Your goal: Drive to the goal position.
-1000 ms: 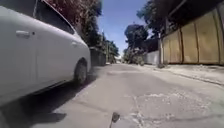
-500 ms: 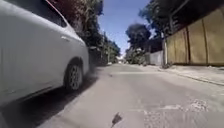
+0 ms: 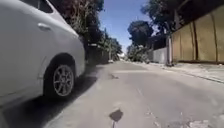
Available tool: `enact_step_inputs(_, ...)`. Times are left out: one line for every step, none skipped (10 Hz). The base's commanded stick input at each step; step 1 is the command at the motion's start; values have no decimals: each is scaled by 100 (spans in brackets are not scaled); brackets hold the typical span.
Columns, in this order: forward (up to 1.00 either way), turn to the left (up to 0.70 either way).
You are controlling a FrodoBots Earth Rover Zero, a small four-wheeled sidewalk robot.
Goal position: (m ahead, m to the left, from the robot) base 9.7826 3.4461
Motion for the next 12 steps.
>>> enact_step_inputs(100,0)
enact_step_inputs(100,0)
enact_step_inputs(100,0)
enact_step_inputs(100,0)
enact_step_inputs(100,0)
enact_step_inputs(100,0)
enact_step_inputs(100,0)
enact_step_inputs(100,0)
enact_step_inputs(100,0)
enact_step_inputs(100,0)
enact_step_inputs(100,0)
enact_step_inputs(100,0)
